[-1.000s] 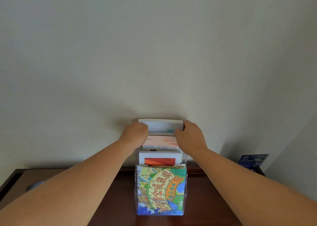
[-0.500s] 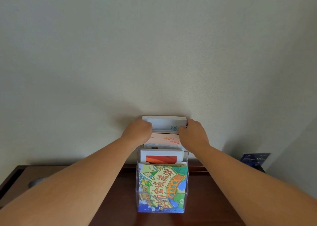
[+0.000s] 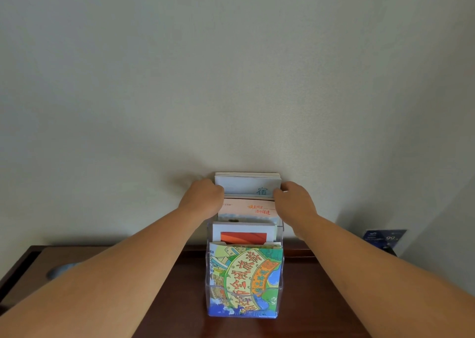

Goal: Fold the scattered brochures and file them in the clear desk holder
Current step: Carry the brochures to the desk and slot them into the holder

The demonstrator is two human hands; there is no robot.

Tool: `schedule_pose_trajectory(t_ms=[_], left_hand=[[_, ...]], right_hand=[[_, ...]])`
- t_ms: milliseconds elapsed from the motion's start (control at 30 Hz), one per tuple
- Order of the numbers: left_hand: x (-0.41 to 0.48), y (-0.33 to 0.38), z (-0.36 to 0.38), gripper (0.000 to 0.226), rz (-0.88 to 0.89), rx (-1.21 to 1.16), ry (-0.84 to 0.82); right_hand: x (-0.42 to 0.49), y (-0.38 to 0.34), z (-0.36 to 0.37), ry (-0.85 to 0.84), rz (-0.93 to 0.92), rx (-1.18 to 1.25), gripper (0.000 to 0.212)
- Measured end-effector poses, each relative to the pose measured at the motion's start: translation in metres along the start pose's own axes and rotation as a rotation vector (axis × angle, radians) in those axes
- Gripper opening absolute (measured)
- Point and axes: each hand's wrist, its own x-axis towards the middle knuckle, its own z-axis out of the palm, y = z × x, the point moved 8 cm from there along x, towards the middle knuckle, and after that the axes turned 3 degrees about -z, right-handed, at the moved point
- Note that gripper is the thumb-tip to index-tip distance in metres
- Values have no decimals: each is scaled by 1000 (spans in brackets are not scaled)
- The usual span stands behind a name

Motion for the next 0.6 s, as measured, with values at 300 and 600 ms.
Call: schedule_pose_trajectory(t_ms=[300,600], left_hand=[[-6,-3,2,30,-20,-40,-16],[-10,-4,5,34,-32,0,-34]], right_hand=[[-4,-1,-1,-30,17,18,13],[-9,2,0,-16,59,11,31]])
